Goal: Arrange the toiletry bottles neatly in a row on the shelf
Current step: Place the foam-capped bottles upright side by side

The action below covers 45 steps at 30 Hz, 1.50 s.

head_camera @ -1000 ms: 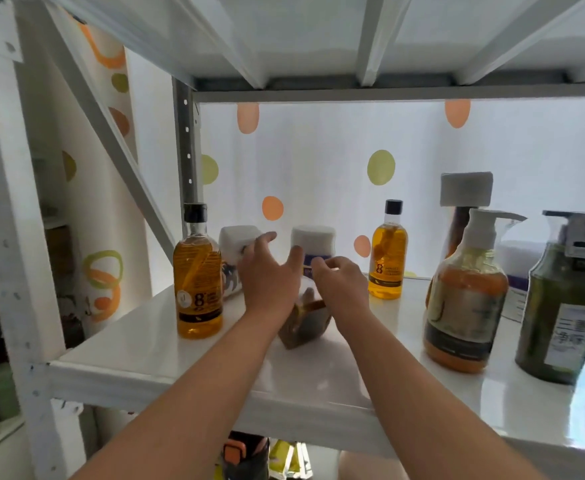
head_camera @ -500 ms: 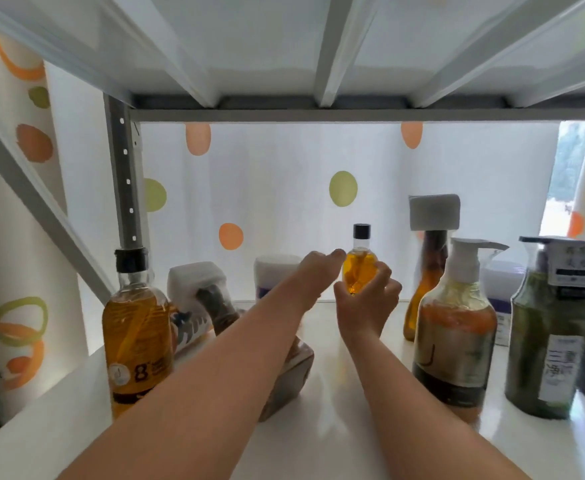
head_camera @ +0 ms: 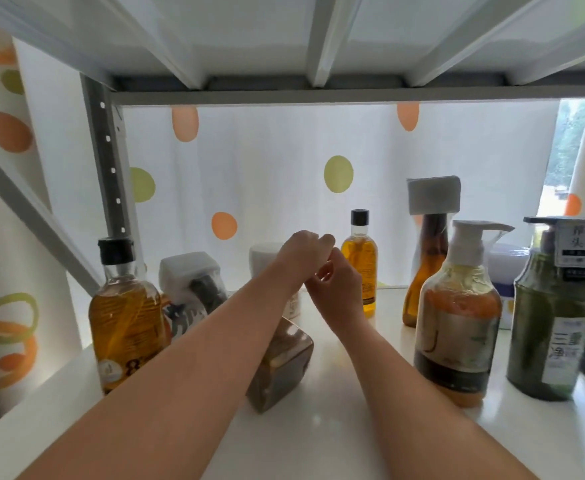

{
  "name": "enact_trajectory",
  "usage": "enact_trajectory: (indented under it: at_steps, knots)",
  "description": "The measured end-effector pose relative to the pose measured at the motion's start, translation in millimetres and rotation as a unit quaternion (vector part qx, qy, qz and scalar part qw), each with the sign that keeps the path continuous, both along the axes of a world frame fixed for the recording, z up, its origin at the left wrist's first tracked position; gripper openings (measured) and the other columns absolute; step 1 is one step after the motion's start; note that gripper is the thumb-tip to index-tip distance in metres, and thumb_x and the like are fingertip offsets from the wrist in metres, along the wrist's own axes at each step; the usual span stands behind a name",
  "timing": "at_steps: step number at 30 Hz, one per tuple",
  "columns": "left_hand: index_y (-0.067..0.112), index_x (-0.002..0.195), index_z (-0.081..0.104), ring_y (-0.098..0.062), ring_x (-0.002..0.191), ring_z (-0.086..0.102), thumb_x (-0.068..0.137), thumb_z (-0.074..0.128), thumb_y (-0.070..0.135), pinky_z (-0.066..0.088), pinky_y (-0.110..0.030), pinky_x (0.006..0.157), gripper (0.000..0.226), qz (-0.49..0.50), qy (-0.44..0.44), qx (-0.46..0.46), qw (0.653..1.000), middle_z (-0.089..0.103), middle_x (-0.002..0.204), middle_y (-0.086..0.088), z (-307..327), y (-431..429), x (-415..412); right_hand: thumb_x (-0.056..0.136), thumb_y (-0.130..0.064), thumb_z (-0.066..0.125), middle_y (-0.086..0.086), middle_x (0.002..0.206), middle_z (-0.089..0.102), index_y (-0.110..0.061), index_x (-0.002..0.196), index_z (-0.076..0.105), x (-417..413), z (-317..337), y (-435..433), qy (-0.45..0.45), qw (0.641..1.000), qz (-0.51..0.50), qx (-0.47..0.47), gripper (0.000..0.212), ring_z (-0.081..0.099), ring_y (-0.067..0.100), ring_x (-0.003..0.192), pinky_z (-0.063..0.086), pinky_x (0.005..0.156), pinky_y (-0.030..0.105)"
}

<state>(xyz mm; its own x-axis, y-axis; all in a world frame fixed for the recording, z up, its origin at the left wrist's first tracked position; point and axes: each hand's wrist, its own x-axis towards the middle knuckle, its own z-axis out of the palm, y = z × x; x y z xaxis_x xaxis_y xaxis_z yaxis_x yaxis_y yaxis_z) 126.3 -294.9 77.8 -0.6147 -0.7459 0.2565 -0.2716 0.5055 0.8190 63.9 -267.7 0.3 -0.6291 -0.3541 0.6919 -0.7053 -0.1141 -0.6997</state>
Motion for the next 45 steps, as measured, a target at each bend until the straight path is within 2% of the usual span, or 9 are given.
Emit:
enact_trajectory:
  at_steps: [4,9,14,18,26,32,35,42,45]
  knots:
    - [0.010,0.112,0.063,-0.028,0.109,0.058,0.090,0.042,0.027,0.045,-0.035,0.094,0.034,0.074,0.011,-0.114,0.991,0.065,0.118,-0.010,-5.2,2.1,35.1,0.092,-0.033,0.052,0.008,0.084,0.065,-0.005,0.098,0.062,19.2,9.2,4.9,-0.136,0.939,0.252,0.188,0.030,0.062,0.019,0.071,0.049,0.061,0.026]
    - [0.019,0.108,0.061,-0.017,0.083,0.061,0.092,0.042,0.041,0.044,-0.026,0.070,0.034,0.218,-0.047,-0.350,0.910,0.069,0.097,-0.001,-27.2,-0.4,85.1,0.087,-0.049,0.055,-0.001,0.107,0.066,-0.021,0.115,0.057,33.5,9.6,13.9,-0.191,0.864,0.381,0.268,0.039,0.061,0.016,0.106,0.048,0.090,0.022]
    - [0.017,0.105,0.056,-0.015,0.073,0.060,0.092,0.038,0.051,0.053,-0.028,0.066,0.041,0.257,-0.148,-0.321,0.900,0.059,0.081,0.001,-48.6,-1.8,111.6,0.082,-0.046,0.065,0.005,0.112,0.066,-0.022,0.124,0.052,33.3,-1.4,17.4,-0.235,0.832,0.381,0.326,0.050,0.061,0.020,0.106,0.045,0.096,0.028]
    - [0.017,0.129,0.044,-0.021,0.088,0.061,0.093,0.029,0.056,0.047,-0.027,0.066,0.056,0.255,-0.214,-0.270,0.904,0.062,0.097,-0.004,-61.9,1.1,116.9,0.087,-0.038,0.060,0.004,0.099,0.066,-0.018,0.118,0.051,40.9,0.0,26.6,-0.285,0.814,0.403,0.305,0.038,0.063,0.016,0.092,0.047,0.078,0.022]
    - [0.012,0.115,0.054,-0.021,0.072,0.070,0.087,0.028,0.067,0.061,-0.037,0.071,0.067,0.144,-0.139,-0.066,0.978,0.070,0.088,-0.007,-69.3,17.6,120.2,0.092,-0.031,0.057,0.004,0.110,0.063,-0.022,0.117,0.055,47.9,6.4,59.8,-0.245,0.844,0.405,0.253,0.027,0.062,0.019,0.101,0.052,0.085,0.026]
    - [0.020,0.135,0.046,-0.028,0.099,0.065,0.086,0.032,0.068,0.056,-0.044,0.086,0.070,0.073,-0.058,-0.101,0.990,0.066,0.115,-0.010,-75.5,35.6,110.2,0.089,-0.025,0.063,0.009,0.122,0.060,-0.021,0.134,0.043,47.9,2.0,83.9,-0.224,0.890,0.356,0.177,0.050,0.061,0.024,0.108,0.052,0.092,0.034]
    - [0.021,0.140,0.039,-0.030,0.106,0.063,0.089,0.035,0.062,0.055,-0.045,0.089,0.066,0.037,-0.036,-0.094,0.994,0.063,0.122,-0.010,-78.6,43.1,100.1,0.090,-0.022,0.061,0.005,0.109,0.063,-0.027,0.124,0.048,48.9,-2.8,98.5,-0.218,0.910,0.328,0.130,0.037,0.064,0.016,0.095,0.055,0.077,0.025]
    - [0.031,0.145,0.029,-0.019,0.113,0.058,0.092,0.041,0.052,0.050,-0.032,0.096,0.058,-0.064,0.015,-0.062,0.996,0.058,0.129,-0.003,-93.5,50.5,82.5,0.089,-0.014,0.062,0.002,0.129,0.058,-0.025,0.142,0.035,44.2,-16.4,123.8,-0.133,0.958,0.234,0.097,0.061,0.056,0.019,0.118,0.051,0.097,0.038]
    - [0.030,0.144,0.031,-0.001,0.098,0.059,0.096,0.045,0.035,0.050,-0.009,0.075,0.050,-0.121,0.069,-0.015,0.990,0.056,0.123,0.005,-98.8,61.5,79.0,0.087,-0.010,0.062,-0.003,0.123,0.059,-0.027,0.140,0.036,43.3,-21.5,133.9,-0.100,0.968,0.211,0.091,0.061,0.055,0.012,0.115,0.050,0.094,0.026]
